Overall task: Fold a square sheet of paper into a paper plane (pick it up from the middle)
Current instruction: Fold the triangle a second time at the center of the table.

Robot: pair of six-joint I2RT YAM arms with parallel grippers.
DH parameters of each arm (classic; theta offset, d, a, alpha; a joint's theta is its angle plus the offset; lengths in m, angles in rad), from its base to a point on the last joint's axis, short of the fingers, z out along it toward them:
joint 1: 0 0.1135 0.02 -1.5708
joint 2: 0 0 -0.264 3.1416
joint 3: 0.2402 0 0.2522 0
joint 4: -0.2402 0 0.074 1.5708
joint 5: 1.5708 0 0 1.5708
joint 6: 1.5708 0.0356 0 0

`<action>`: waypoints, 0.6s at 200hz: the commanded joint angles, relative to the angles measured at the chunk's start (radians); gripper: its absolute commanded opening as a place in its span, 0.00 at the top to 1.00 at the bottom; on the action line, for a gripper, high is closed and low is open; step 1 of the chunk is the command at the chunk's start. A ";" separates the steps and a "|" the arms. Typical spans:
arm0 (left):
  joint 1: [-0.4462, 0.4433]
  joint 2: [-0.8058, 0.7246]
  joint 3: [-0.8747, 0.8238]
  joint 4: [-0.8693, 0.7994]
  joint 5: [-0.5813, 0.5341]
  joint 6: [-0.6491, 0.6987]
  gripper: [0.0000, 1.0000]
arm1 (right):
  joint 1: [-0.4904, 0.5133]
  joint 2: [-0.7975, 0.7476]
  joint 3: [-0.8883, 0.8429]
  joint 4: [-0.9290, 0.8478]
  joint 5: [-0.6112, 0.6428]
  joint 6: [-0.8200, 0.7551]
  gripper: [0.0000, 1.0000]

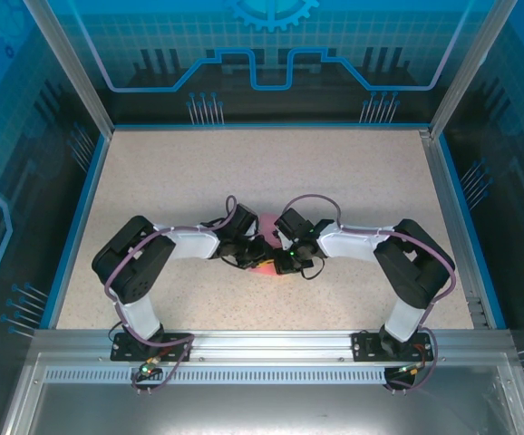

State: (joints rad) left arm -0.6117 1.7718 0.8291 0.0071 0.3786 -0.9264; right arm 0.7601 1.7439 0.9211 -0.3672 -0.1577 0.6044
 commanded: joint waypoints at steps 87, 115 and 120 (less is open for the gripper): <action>0.154 0.077 0.117 -0.126 -0.098 0.162 0.82 | 0.005 0.118 -0.077 -0.174 0.093 -0.012 0.94; 0.177 0.064 0.142 -0.168 -0.121 0.201 0.82 | 0.004 0.118 -0.077 -0.177 0.092 -0.012 0.94; 0.182 0.058 0.146 -0.174 -0.120 0.209 0.82 | 0.004 0.118 -0.076 -0.177 0.092 -0.012 0.94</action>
State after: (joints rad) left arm -0.4679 1.8244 0.9401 -0.0952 0.3321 -0.7822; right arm 0.7601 1.7508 0.9237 -0.3763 -0.1570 0.6022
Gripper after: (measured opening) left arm 0.178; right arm 0.063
